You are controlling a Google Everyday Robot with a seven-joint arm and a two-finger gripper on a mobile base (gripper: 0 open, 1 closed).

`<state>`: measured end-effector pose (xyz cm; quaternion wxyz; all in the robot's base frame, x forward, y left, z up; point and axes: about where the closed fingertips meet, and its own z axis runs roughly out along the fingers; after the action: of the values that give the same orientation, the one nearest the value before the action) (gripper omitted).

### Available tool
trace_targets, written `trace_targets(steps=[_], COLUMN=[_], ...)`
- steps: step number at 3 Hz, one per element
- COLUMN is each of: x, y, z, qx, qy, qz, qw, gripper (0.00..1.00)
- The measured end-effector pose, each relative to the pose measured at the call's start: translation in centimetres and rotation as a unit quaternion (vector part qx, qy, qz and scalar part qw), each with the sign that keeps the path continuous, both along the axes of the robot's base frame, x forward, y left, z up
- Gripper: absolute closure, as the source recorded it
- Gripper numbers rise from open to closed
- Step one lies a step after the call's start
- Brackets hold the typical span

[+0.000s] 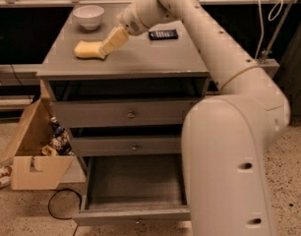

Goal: Place sponge into bottom drawer

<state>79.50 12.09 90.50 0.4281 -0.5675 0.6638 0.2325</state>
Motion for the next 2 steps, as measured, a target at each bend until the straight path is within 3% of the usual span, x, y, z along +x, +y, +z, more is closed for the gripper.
trace_targets(steps=[2], x=[1.9], y=[5.0], z=[-3.3], qx=[-0.012], qy=[0.031], qz=[0.0], qw=[0.9994], gripper=[0.0])
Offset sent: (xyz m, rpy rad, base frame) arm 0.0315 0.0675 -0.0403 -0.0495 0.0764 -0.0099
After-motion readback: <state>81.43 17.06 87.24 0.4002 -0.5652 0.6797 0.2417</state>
